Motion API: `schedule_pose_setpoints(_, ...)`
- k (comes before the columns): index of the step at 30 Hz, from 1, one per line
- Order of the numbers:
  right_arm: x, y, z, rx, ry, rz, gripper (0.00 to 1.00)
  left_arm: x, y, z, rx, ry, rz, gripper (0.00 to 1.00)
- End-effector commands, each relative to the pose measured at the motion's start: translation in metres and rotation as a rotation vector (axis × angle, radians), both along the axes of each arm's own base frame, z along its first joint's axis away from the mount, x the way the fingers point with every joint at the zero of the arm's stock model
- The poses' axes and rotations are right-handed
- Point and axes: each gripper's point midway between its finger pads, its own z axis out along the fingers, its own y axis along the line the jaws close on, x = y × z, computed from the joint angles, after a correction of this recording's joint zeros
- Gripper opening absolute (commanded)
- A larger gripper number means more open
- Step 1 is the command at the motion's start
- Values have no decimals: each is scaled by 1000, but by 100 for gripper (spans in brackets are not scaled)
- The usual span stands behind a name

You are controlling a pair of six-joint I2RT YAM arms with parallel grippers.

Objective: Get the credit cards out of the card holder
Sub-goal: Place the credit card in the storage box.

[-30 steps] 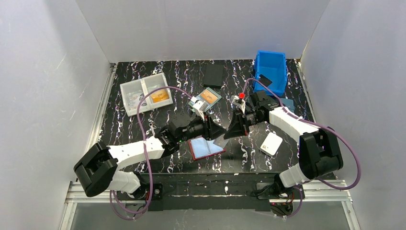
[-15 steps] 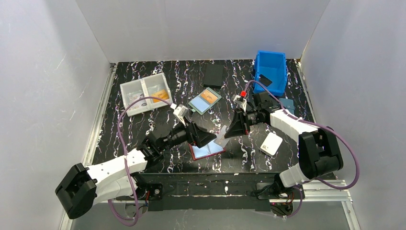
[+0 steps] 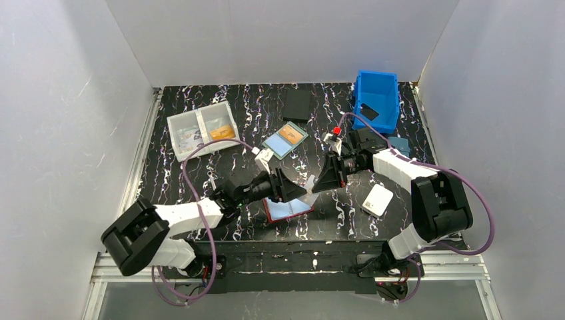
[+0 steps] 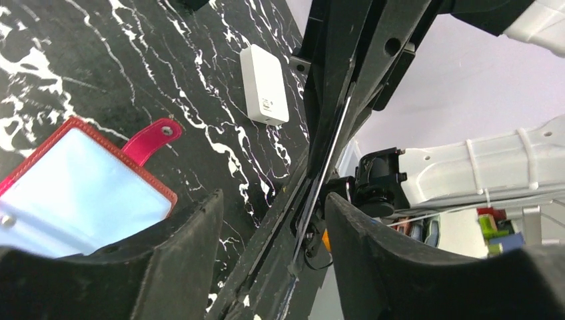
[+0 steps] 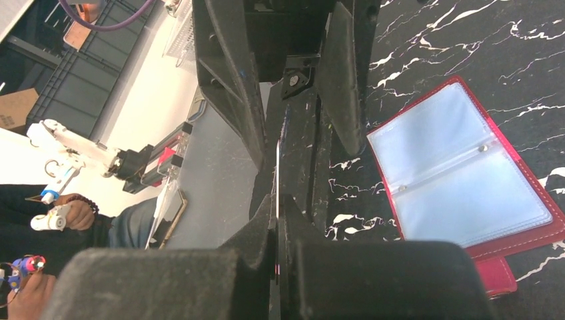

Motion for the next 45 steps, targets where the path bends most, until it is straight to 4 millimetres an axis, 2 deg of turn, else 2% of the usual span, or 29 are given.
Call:
schedule_pose_setpoints(1, 4, 1, 14, 36, -32, 8, 1, 5, -23, 37, -96, -64, -77, 49)
schedule_pose_setpoints(5, 5, 1, 13, 32, -37, 4, 1, 3, -32, 41, -127, -57, -125, 23)
schedule_pose_setpoints(7, 5, 1, 13, 29, -37, 3, 1, 0, -35, 42, -142, -56, -148, 2)
schedule_pose_setpoints(13, 6, 0, 10, 13, -59, -7, 1, -7, -30, 42, -148, -84, -182, 0)
schedule_pose_setpoints(14, 7, 0, 9, 9, -69, -10, 8, -7, -26, 41, -134, -93, -186, 0)
schedule_pose_setpoints(15, 7, 0, 9, 1, -82, -16, 28, -6, -22, 37, -98, -102, -192, 0)
schedule_pose_setpoints(16, 8, 0, 8, -12, -105, -24, 44, -6, -14, 25, -25, -81, -190, 0)
schedule_pose_setpoints(19, 13, -3, 1, -76, -189, -61, 85, -6, 16, 8, 218, -143, -190, 0)
schedule_pose_setpoints(20, 16, -5, -2, -106, -221, -78, 94, -6, 28, 6, 296, -180, -198, 0)
schedule_pose_setpoints(21, 19, -6, -4, -132, -250, -94, 98, -6, 43, 2, 387, -195, -195, 0)
schedule_pose_setpoints(26, 38, -14, -16, -239, -358, -187, 98, 1, 123, 3, 857, -354, -262, 0)
schedule_pose_setpoints(29, 41, -15, -17, -256, -379, -204, 98, 19, 172, 12, 1138, -503, -278, 0)
schedule_pose_setpoints(32, 42, -17, -17, -262, -386, -207, 98, 48, 218, 28, 1335, -606, -228, 0)
schedule_pose_setpoints(35, 42, -18, -18, -261, -386, -205, 98, 78, 255, 49, 1350, -582, -105, 0)
schedule_pose_setpoints(38, 42, -18, -17, -256, -388, -203, 98, 102, 284, 54, 1342, -533, -59, 0)
schedule_pose_setpoints(41, 40, -18, -16, -247, -390, -196, 98, 123, 305, 48, 1304, -438, -74, 0)
schedule_pose_setpoints(42, 40, -18, -16, -246, -388, -196, 98, 131, 314, 41, 1308, -402, -73, 0)
schedule_pose_setpoints(45, 40, -20, -17, -246, -383, -199, 98, 154, 330, 29, 1339, -405, -39, 0)
